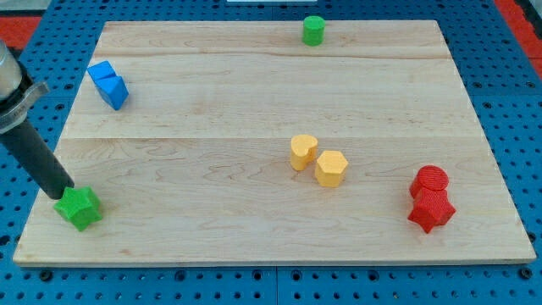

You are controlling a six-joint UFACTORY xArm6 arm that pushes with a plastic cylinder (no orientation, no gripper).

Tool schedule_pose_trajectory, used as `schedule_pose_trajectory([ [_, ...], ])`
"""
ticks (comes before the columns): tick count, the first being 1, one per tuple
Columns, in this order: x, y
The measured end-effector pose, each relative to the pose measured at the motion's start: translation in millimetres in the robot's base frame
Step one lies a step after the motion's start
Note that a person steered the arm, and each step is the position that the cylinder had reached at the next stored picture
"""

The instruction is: Push green circle to the center

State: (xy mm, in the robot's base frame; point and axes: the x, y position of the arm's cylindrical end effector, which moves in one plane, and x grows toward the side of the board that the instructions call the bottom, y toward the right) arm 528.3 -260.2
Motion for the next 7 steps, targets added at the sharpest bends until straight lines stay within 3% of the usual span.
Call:
schedule_pose_trajectory([
  [1,-1.9,-2.9],
  [2,-35.8,-0.3],
  [4,-74.6,227.8],
  [5,-119.1,337.1],
  [6,-198.7,407.2],
  [7,-279.7,428.9],
])
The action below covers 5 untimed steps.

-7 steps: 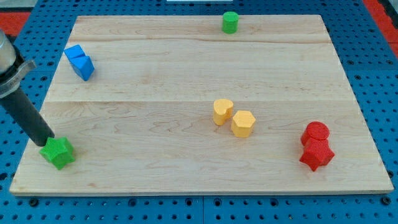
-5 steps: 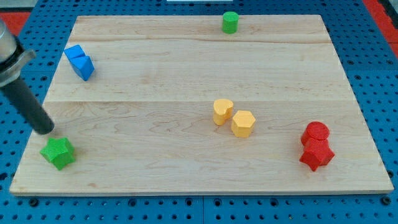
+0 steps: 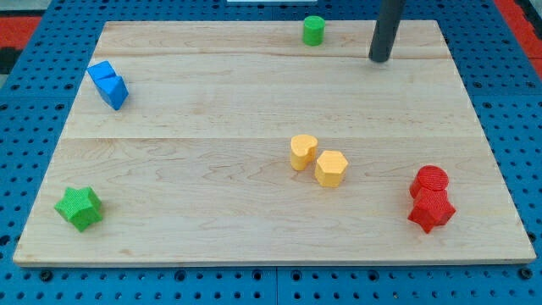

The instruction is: Push green circle to the center

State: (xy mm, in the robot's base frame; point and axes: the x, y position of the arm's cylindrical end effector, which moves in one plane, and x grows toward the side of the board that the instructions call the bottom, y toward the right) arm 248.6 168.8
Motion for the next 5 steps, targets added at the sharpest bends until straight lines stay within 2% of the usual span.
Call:
schedule_pose_trajectory([
  [1,-52.5,-20.4],
  [2,-56.2,-42.8],
  [4,-55.7,-139.6],
  [5,-52.0,-150.4],
])
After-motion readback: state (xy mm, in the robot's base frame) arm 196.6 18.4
